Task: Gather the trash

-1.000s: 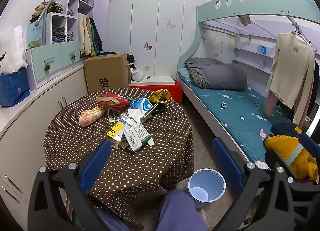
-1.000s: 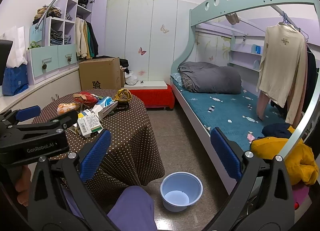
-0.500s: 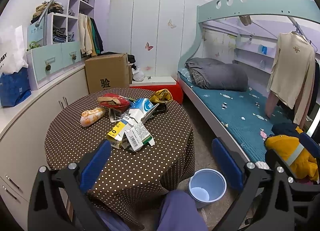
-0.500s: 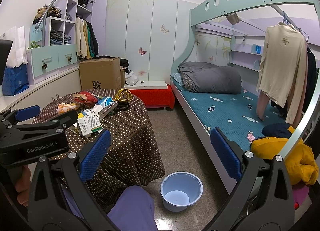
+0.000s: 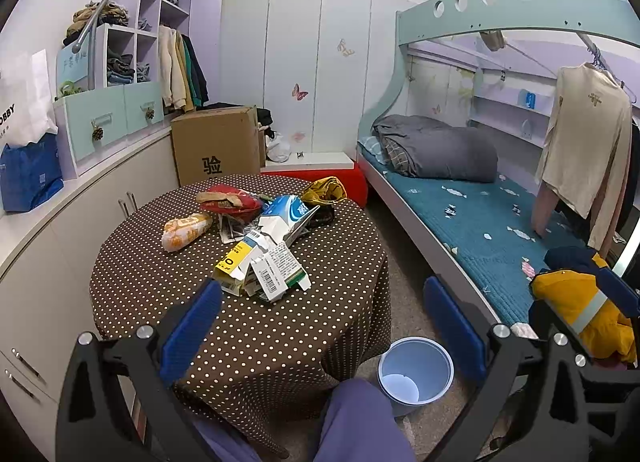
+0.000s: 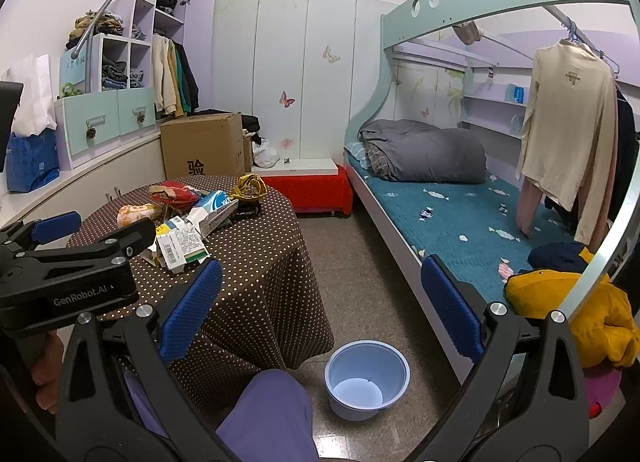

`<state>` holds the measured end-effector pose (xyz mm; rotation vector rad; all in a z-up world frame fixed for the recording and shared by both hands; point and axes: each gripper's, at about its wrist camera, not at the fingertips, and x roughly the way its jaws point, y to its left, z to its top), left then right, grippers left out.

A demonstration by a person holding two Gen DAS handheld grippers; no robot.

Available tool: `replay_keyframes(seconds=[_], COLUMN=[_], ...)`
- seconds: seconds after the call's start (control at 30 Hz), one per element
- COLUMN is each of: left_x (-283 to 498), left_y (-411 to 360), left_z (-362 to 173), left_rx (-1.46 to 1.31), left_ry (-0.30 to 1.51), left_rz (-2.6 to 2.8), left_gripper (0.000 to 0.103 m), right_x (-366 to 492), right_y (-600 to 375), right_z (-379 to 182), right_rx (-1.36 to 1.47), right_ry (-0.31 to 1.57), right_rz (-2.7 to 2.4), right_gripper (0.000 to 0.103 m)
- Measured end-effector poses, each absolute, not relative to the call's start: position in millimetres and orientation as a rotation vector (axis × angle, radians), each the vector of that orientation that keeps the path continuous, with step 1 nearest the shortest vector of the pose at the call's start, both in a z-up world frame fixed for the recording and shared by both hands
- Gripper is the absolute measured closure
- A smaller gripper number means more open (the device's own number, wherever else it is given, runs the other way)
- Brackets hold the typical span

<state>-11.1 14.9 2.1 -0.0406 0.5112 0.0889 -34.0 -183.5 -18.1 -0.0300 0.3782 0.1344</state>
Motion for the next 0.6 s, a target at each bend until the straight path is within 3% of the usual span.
replay_keyframes(seconds=[0.6], left_x=[-8.8], left_y=[45.6], left_z=[-3.5], left_rx=[-0.082], left_ry=[0.528], left_rz=[0.123], left_gripper=[0.004], right_x=[-24.0], right_y=[-160.8], right_z=[-20.1], right_rx=[-0.024], right_ry=[0.425], right_rz=[0.200], right_gripper=[0.006])
